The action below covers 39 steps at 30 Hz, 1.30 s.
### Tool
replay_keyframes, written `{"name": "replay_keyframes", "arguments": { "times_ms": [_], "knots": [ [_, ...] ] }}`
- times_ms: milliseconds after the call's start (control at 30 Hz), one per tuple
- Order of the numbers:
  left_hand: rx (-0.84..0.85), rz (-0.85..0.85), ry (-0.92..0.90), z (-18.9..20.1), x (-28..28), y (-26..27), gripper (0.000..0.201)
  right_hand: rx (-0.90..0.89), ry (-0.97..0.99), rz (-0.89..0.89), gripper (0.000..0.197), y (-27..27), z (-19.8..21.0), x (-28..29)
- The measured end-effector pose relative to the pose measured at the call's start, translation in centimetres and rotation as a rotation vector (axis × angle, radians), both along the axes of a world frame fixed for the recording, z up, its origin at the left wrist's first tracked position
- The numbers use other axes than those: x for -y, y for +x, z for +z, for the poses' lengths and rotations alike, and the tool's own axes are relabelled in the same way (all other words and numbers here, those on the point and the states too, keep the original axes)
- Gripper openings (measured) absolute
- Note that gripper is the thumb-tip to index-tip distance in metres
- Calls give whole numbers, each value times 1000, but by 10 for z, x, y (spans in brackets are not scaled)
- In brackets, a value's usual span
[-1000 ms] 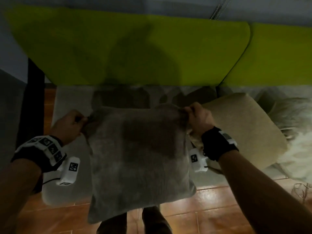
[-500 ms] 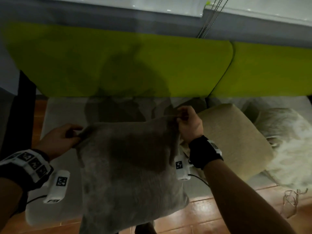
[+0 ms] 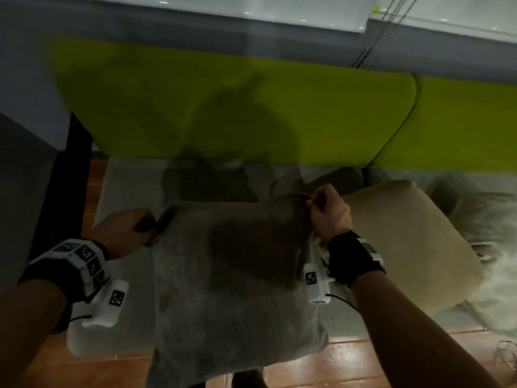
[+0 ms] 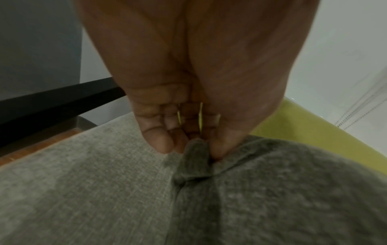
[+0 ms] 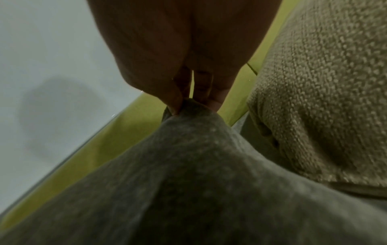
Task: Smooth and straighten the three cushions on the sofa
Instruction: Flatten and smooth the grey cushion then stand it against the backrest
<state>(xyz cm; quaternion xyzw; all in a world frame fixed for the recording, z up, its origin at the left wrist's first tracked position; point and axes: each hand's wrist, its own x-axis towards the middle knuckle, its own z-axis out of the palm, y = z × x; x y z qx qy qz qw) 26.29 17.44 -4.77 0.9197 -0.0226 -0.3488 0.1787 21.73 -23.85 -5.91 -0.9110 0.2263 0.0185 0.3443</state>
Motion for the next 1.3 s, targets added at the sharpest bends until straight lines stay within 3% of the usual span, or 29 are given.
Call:
{"name": "replay_keyframes", "arguments": {
  "times_ms": [100,200,267,400,467,533,633,733,800,900,1000,1067,1133,1233,1300],
  "knots": [
    [152,172,-153,-1,-15,0,12,-274,25,144,43,6,-3,11],
    [286,236,-258,0,-21,-4,17,-542,-23,368,29,9,-1,15],
    [387,228,-285,3,-16,-10,20,-486,-109,411,22,9,2,15],
    [534,219,-305,2,-9,-14,17,-164,-231,404,11,9,8,11],
    [512,263,-257,1,-12,-13,19,-26,-243,454,8,6,9,4],
    [416,309,-236,3,-14,-12,27,38,-214,467,17,7,6,1],
    [143,227,-105,6,-14,-9,24,-91,-111,349,38,11,4,1],
    [20,54,56,5,-4,-4,15,-190,-17,196,39,15,6,3],
    [113,32,44,0,0,-2,18,-267,-10,120,32,17,8,6],
    [363,116,-135,-9,-1,0,11,-368,-104,135,30,16,3,10],
    [381,162,-219,-15,-4,-5,12,-394,-72,108,31,7,-6,15],
    [284,176,-259,-13,-8,-4,31,-376,8,60,26,4,-9,23],
    [148,163,-246,-12,-13,-1,35,-333,201,-22,36,3,-9,30],
    [-67,125,-133,-11,-18,0,28,-348,629,-114,50,3,-8,40],
    [-154,188,-178,-13,-21,-3,14,-380,850,-115,50,3,-6,44]
  ]
}}
